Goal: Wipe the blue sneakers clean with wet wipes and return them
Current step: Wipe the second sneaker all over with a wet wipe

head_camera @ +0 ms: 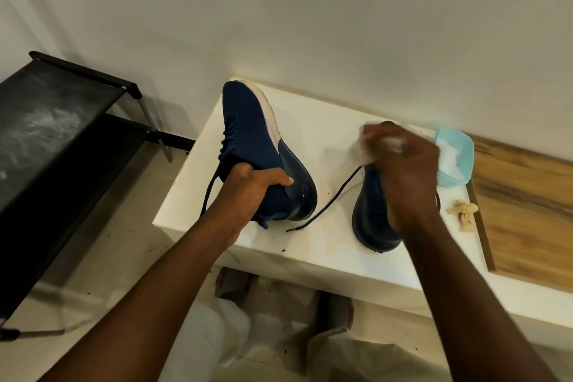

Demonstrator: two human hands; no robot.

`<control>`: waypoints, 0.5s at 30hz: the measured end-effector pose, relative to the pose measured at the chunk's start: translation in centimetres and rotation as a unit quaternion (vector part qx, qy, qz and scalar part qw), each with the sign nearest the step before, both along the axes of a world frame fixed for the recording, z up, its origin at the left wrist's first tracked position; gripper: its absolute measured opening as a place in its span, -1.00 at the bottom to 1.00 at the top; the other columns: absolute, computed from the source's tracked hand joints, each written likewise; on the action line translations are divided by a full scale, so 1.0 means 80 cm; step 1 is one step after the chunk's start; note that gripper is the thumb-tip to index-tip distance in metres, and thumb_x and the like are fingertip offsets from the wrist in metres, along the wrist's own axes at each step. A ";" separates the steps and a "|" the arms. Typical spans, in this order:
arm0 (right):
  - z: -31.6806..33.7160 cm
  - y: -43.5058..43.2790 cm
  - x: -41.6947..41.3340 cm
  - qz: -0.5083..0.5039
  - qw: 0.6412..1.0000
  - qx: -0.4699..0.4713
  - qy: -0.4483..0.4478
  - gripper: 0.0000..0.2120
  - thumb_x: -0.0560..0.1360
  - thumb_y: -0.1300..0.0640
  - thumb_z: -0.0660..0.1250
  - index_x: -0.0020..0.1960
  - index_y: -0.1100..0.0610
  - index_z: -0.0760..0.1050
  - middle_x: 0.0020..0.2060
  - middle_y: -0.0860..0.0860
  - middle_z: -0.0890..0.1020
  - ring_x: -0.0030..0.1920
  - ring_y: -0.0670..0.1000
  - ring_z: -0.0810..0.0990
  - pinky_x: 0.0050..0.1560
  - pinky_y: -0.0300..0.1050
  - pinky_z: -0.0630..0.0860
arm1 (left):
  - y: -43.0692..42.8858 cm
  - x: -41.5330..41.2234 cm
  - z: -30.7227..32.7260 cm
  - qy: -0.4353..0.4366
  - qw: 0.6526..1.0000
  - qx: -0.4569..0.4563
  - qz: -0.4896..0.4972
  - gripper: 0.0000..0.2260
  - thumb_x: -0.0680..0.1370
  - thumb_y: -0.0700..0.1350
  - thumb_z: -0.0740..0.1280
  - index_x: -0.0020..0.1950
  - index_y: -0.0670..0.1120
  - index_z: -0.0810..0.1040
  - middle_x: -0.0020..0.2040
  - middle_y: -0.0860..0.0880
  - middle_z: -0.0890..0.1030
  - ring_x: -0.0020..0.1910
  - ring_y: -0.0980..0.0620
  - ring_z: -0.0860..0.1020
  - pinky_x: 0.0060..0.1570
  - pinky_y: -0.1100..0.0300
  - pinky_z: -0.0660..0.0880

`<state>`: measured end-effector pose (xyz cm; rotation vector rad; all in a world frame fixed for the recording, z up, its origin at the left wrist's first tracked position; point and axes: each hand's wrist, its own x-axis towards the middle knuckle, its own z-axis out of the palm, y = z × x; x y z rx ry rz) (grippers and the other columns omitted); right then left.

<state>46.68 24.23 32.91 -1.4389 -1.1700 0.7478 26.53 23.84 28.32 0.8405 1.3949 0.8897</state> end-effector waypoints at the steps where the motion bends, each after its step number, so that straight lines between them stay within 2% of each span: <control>1: -0.020 -0.003 -0.002 0.057 0.989 -0.053 -0.125 -0.84 0.50 0.31 0.36 -0.03 0.14 0.68 -0.07 -0.01 0.71 -0.14 -0.16 0.65 -0.12 -0.32 0.50 | -0.001 0.001 0.000 0.000 1.000 -0.003 0.000 -0.88 0.47 -0.22 0.47 -0.16 -0.10 0.55 -0.12 -0.07 0.59 -0.18 -0.07 0.59 -0.50 0.02 0.59; 2: -0.037 -0.008 -0.003 0.108 0.956 -0.114 -0.246 -0.81 0.51 0.28 0.36 0.05 0.10 0.67 0.03 0.01 0.70 -0.09 -0.16 0.64 -0.07 -0.35 0.47 | -0.001 0.002 0.001 0.001 1.000 -0.006 0.000 -0.88 0.47 -0.22 0.47 -0.17 -0.10 0.54 -0.13 -0.07 0.58 -0.20 -0.08 0.59 -0.48 0.00 0.59; 3: -0.047 -0.009 -0.004 0.126 0.925 -0.148 -0.327 -0.75 0.50 0.27 0.33 0.14 0.09 0.65 0.10 0.01 0.68 -0.07 -0.16 0.62 -0.04 -0.35 0.44 | -0.002 0.003 0.003 0.003 1.000 -0.006 0.000 -0.88 0.47 -0.22 0.47 -0.17 -0.10 0.54 -0.15 -0.06 0.58 -0.21 -0.07 0.59 -0.46 -0.02 0.60; 4: -0.048 -0.008 -0.004 0.126 0.919 -0.148 -0.343 -0.69 0.50 0.27 0.30 0.20 0.10 0.63 0.12 0.02 0.66 -0.11 -0.18 0.61 -0.05 -0.34 0.43 | -0.003 0.003 0.003 0.005 1.000 -0.003 -0.002 -0.88 0.47 -0.22 0.47 -0.18 -0.10 0.55 -0.16 -0.05 0.58 -0.22 -0.06 0.59 -0.45 -0.03 0.60; 6: -0.033 -0.004 -0.008 0.116 0.950 -0.104 -0.272 -0.62 0.52 0.28 0.23 0.29 0.09 0.58 0.07 -0.04 0.65 -0.19 -0.27 0.58 -0.13 -0.40 0.43 | -0.002 0.002 0.004 0.006 1.000 0.004 -0.003 -0.88 0.47 -0.22 0.47 -0.19 -0.09 0.55 -0.16 -0.04 0.59 -0.23 -0.05 0.58 -0.47 -0.02 0.59; 8: -0.018 0.001 -0.009 0.105 0.969 -0.070 -0.213 -0.60 0.56 0.28 0.18 0.34 0.06 0.54 0.12 -0.13 0.63 -0.01 -0.34 0.56 -0.03 -0.50 0.44 | -0.002 0.002 0.004 0.008 1.000 0.003 0.001 -0.86 0.47 -0.23 0.46 -0.19 -0.08 0.53 -0.17 -0.03 0.58 -0.24 -0.03 0.57 -0.48 -0.01 0.59; 11: -0.019 0.001 -0.010 0.107 0.980 -0.074 -0.149 -0.61 0.56 0.29 0.23 0.32 0.03 0.55 0.20 -0.15 0.62 0.11 -0.28 0.57 0.17 -0.34 0.47 | -0.002 0.004 0.006 0.011 1.000 0.000 -0.007 -0.86 0.47 -0.24 0.47 -0.19 -0.08 0.53 -0.16 -0.03 0.58 -0.23 -0.03 0.57 -0.53 0.03 0.57; 13: -0.027 0.000 -0.012 0.095 0.987 -0.084 -0.102 -0.68 0.54 0.25 0.35 0.25 0.02 0.60 0.16 -0.14 0.65 0.09 -0.22 0.61 0.18 -0.24 0.53 | -0.002 0.003 0.005 0.011 1.000 -0.002 -0.005 -0.86 0.47 -0.24 0.47 -0.20 -0.09 0.53 -0.17 -0.04 0.57 -0.24 -0.05 0.57 -0.54 0.03 0.57; 15: -0.033 0.001 -0.020 0.091 0.992 -0.092 0.000 -0.75 0.51 0.23 0.43 0.17 0.08 0.64 0.06 -0.07 0.70 0.07 -0.10 0.66 0.15 -0.14 0.58 | -0.002 0.003 0.003 0.009 1.000 -0.008 -0.003 -0.87 0.46 -0.22 0.47 -0.20 -0.10 0.55 -0.16 -0.05 0.58 -0.24 -0.05 0.57 -0.51 0.01 0.58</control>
